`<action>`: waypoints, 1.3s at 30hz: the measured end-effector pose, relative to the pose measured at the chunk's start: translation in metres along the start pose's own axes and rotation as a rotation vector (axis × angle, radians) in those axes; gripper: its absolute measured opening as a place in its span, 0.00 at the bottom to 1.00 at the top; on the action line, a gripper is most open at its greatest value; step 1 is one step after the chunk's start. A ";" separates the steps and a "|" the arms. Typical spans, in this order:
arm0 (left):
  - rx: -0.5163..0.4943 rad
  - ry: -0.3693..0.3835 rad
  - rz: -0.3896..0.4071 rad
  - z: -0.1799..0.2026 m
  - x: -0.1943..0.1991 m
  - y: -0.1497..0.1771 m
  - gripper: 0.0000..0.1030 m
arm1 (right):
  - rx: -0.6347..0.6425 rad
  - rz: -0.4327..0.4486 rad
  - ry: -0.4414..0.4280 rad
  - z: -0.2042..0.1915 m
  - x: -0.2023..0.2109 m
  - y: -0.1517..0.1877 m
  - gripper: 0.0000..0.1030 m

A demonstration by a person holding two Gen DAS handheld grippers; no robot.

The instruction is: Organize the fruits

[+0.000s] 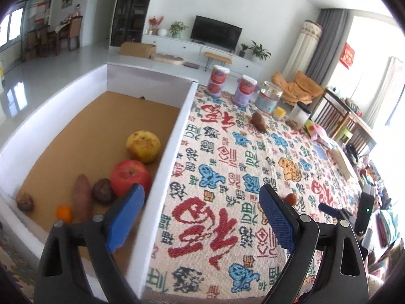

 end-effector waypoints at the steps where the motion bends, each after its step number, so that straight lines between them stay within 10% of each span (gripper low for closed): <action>1: -0.027 0.013 -0.016 0.015 -0.006 0.006 0.94 | -0.045 -0.010 0.034 0.023 0.002 0.013 0.93; 7: -0.186 0.002 -0.107 0.090 -0.064 0.047 0.94 | -0.251 -0.060 0.275 0.138 0.016 0.074 0.93; 13: -0.331 -0.073 -0.132 0.123 -0.134 0.076 0.94 | -0.365 -0.100 0.308 0.187 0.018 0.109 0.93; 39: -0.297 -0.124 -0.186 0.108 -0.190 0.090 1.00 | -0.337 -0.157 0.337 0.185 0.003 0.108 1.00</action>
Point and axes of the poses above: each gripper's, at about its wrist camera, not at the fingertips, and x roughly against the way its jaws point, z to its right, y to its underside, the point moved 2 cm from there along -x, roughly the way its jaws point, and after that the axes turned 11 degrees about x, right-handed, at the moved point
